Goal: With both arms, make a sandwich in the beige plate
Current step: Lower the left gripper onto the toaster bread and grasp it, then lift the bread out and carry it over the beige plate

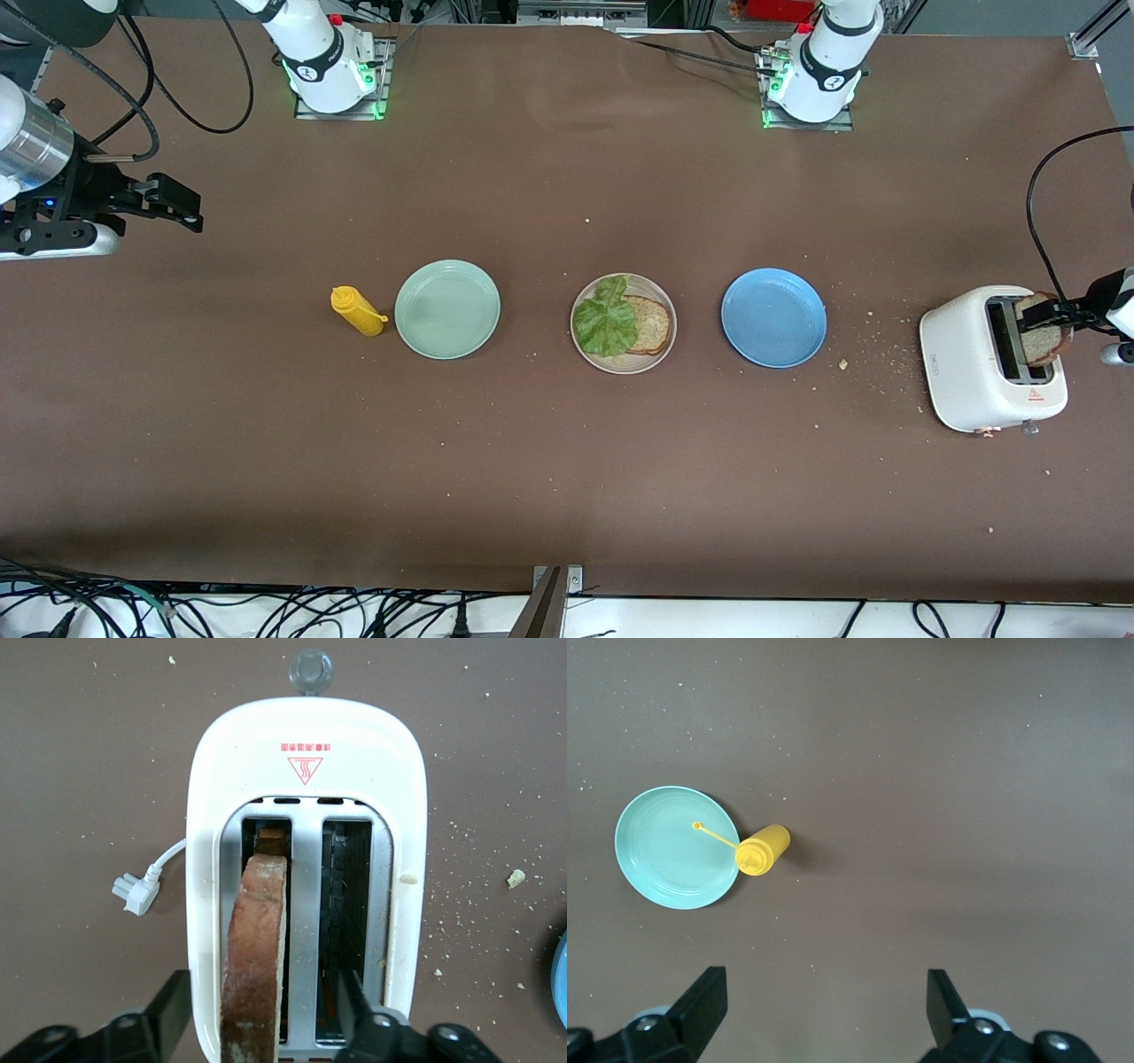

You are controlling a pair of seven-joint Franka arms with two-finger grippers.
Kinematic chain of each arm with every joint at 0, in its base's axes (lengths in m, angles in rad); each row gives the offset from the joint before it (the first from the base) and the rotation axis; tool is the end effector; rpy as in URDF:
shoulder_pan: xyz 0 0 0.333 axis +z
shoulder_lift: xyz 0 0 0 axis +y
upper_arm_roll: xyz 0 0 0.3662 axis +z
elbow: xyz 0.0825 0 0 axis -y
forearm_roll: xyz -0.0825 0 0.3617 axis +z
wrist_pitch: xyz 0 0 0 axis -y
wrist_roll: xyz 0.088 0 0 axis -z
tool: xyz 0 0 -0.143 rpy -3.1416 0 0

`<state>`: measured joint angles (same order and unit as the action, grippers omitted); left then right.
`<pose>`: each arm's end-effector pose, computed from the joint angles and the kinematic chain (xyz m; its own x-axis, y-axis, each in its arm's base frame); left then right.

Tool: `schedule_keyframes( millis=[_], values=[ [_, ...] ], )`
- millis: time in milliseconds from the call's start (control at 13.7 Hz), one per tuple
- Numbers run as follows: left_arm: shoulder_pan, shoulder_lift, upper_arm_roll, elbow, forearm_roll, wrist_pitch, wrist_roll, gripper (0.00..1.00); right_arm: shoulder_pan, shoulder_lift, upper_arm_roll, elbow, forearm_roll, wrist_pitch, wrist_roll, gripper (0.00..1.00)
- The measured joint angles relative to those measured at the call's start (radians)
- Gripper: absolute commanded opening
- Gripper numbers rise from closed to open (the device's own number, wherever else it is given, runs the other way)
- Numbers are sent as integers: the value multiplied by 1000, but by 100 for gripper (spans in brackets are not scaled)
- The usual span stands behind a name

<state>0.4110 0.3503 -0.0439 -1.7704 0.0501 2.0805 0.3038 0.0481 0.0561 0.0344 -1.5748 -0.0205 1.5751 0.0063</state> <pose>0.5921 0.2347 0.3838 0.9981 0.0406 -0.0465 0.0400 -0.9991 -0.0144 0.5472 0.0418 0.6070 0.9955 0.0761 -0.0556 0.0773 -0.9968 0.0189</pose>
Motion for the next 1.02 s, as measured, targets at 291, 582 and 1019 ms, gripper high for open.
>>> schedule_keyframes(
  millis=[291, 582, 1019],
  values=[
    [0, -1, -1, 0, 25, 0, 0, 0, 0, -1, 0, 0, 0, -1, 3, 100],
    [-1, -15, -4, 17, 25, -36, 0, 0, 0, -1, 0, 1, 0, -1, 7, 100],
    [-6, -84, -52, 202, 26, -337, 0, 0, 1, 0, 0, 1, 0, -1, 16, 100]
  ],
)
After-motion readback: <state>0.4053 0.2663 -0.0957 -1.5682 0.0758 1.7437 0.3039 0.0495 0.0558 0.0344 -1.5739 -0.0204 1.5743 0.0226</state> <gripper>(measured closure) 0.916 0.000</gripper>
